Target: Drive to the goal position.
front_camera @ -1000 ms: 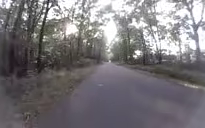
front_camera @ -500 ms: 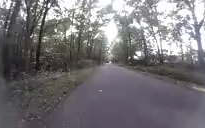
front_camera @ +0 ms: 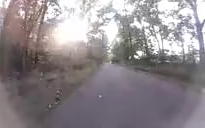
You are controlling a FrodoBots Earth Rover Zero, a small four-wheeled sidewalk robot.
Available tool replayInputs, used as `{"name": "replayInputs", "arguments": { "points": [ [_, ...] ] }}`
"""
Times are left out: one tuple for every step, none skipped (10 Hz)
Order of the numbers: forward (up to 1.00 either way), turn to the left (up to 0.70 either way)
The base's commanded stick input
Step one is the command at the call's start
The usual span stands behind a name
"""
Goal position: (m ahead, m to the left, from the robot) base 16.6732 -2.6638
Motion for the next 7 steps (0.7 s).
{"name": "replayInputs", "arguments": {
  "points": [
    [0.7,-0.01],
    [0.7,-0.01],
    [0.7,-0.01],
    [0.7,-0.01],
    [0.7,-0.01],
    [0.7,-0.01],
    [0.7,-0.01]
  ]
}}
